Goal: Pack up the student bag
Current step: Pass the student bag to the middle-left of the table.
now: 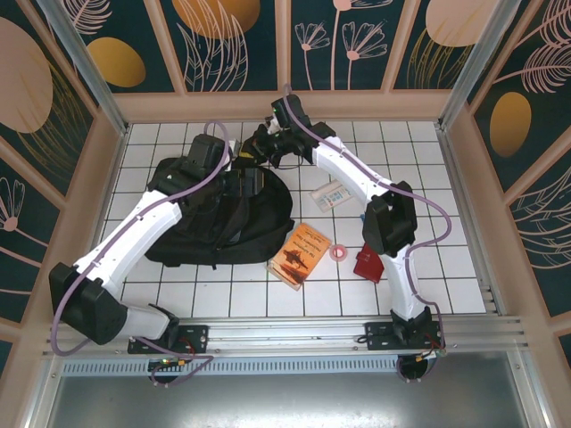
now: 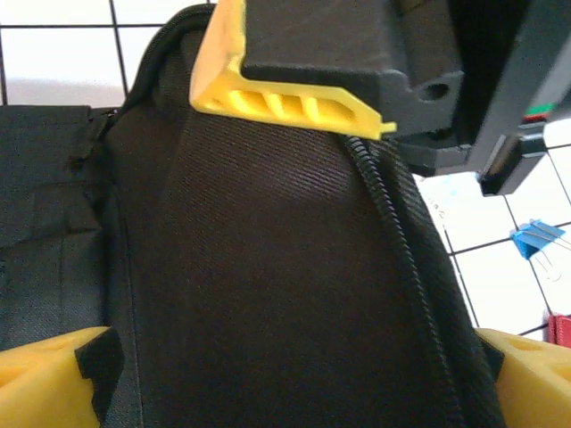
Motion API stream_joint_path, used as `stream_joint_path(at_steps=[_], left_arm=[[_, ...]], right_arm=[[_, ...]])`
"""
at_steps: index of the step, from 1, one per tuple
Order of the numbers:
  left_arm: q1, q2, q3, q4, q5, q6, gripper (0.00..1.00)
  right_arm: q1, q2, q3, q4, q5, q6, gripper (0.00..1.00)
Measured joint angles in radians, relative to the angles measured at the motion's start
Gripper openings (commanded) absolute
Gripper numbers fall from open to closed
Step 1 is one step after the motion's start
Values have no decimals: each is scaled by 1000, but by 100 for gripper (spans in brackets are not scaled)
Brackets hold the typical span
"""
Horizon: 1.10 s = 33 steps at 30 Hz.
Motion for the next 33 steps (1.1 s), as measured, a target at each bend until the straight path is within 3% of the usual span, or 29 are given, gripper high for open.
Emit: stream_joint_path(at_steps=[4, 11, 14, 20, 22, 27, 30, 33], left_arm=[[0, 31, 42, -9, -35, 3, 84], [-1, 92, 81, -5, -35, 7, 44], [-3, 94, 81, -5, -24, 8, 39], [-6, 91, 81, -2, -5, 20, 6], [-8, 84, 81, -6, -3, 26, 0], [-8, 70, 72, -3, 13, 42, 0], [-8, 50, 52, 9, 13, 57, 0], [-8, 9, 25, 15, 7, 61, 0]], right_arm=[[7, 0, 2, 0, 0, 0, 0], [15, 0, 2, 1, 4, 0, 0], [15, 0, 2, 1, 8, 1, 0], [19, 0, 2, 0, 19, 1, 0], [21, 0, 2, 0, 23, 1, 0], [23, 0, 2, 0, 23, 0, 0], [29, -2, 2, -2, 27, -9, 21], [24, -13, -3, -7, 65, -37, 51]])
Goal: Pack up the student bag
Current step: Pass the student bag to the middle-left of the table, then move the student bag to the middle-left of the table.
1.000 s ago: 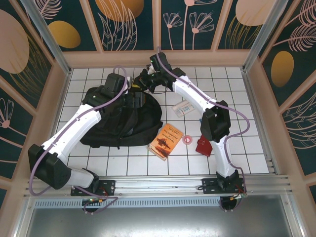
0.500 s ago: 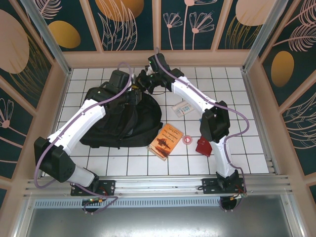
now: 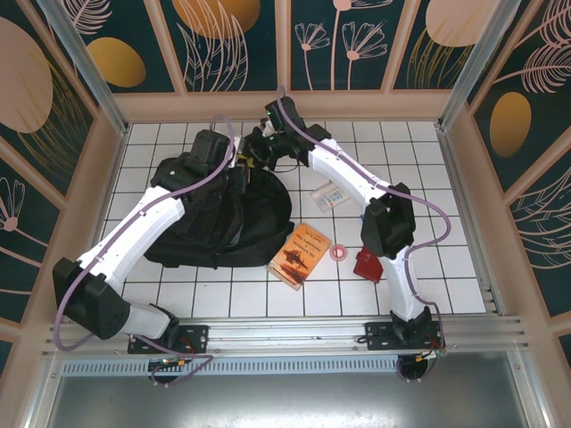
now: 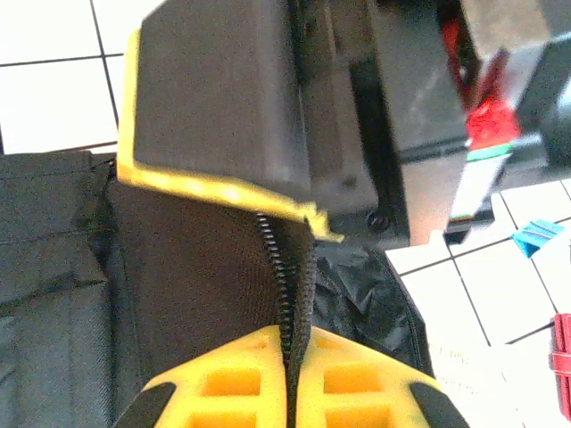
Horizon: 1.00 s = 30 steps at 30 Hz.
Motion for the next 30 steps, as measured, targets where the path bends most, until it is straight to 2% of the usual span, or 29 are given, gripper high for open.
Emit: stream_joint_path(at_steps=[2, 5, 10, 14, 19, 21, 23, 26, 30], left_arm=[[0, -39, -19, 3, -6, -1, 0], [0, -80, -33, 2, -22, -2, 0], [0, -93, -34, 2, -56, -8, 0], [0, -93, -37, 6, -77, -7, 0], [0, -94, -52, 31, -81, 12, 0], [0, -92, -52, 38, -80, 20, 0], [0, -78, -50, 48, -80, 29, 0], [0, -35, -25, 56, -79, 41, 0], [0, 22, 35, 57, -80, 61, 0]], right_arm=[[-18, -35, -43, 19, 27, -18, 65], [-55, -131, -143, 48, 67, -46, 74], [-101, -310, -273, 79, 149, -126, 74], [-100, -448, -454, 115, 214, -207, 73], [-87, -447, -629, 82, 282, -285, 75], [-81, -409, -676, 75, 296, -301, 73], [-73, -362, -726, 74, 306, -308, 63], [-45, -299, -750, 68, 329, -307, 55], [2, -269, -750, 69, 359, -300, 49]])
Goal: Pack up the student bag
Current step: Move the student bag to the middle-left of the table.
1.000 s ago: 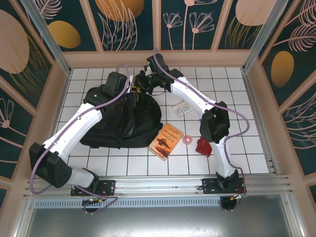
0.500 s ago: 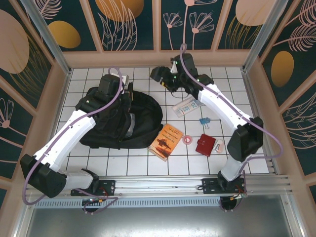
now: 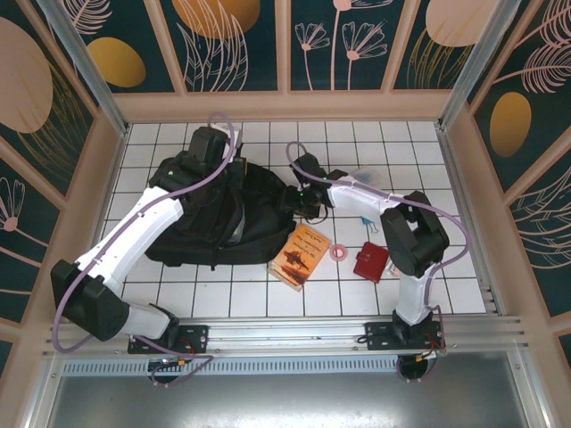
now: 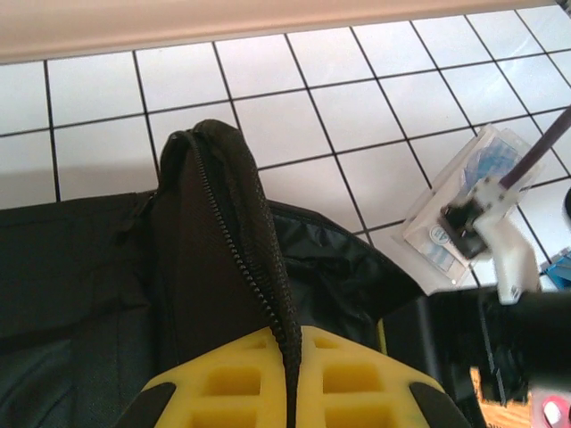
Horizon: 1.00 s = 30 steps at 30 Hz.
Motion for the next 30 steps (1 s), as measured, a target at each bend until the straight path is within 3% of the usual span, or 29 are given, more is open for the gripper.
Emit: stream_joint_path(at_steps=[10, 19, 21, 25, 30], left_arm=[[0, 46, 70, 15, 12, 28, 0], [0, 178, 179, 36, 70, 27, 0], [0, 193, 190, 37, 83, 27, 0], [0, 200, 194, 49, 96, 27, 0], [0, 162, 120, 106, 27, 24, 0]], right_arm=[[26, -26, -53, 31, 76, 67, 40], [55, -34, -89, 77, 73, 150, 39], [62, -34, -89, 87, 73, 160, 42], [66, -34, -88, 93, 75, 177, 59], [58, -63, -92, 70, 109, 158, 73]])
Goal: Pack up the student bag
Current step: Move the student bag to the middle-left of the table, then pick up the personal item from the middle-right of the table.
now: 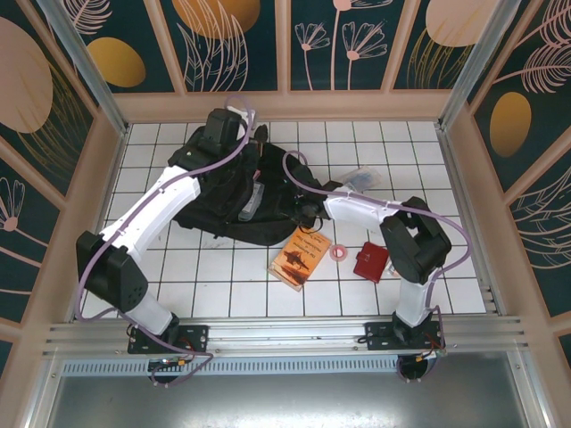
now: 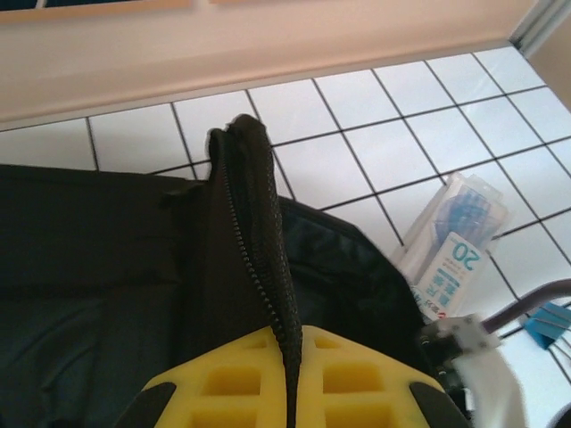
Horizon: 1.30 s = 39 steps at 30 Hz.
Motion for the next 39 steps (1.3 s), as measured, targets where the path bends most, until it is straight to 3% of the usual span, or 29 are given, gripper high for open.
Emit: stream_joint_path(at_steps=[3, 7, 12, 16, 21, 25, 39], left_arm=[[0, -66, -101, 37, -64, -4, 0], [0, -117, -175, 66, -117, -20, 0], [4, -119, -200, 97, -122, -39, 0], [7, -133, -217, 124, -95, -63, 0], [32, -137, -214, 129, -8, -121, 0], [73, -131, -214, 147, 104, -186, 0], [106, -119, -254, 238, 279, -252, 0]], right_arm=[[-26, -89, -21, -27, 9, -28, 78], [-76, -244, -52, -45, 16, -65, 77], [-148, -437, -132, -32, 19, -75, 75], [-277, -590, -250, -24, 11, -81, 70], [-504, -603, -319, -45, -27, -63, 62], [-626, -602, -423, -44, -86, -34, 56], [-752, -512, -629, 151, -265, 104, 48]])
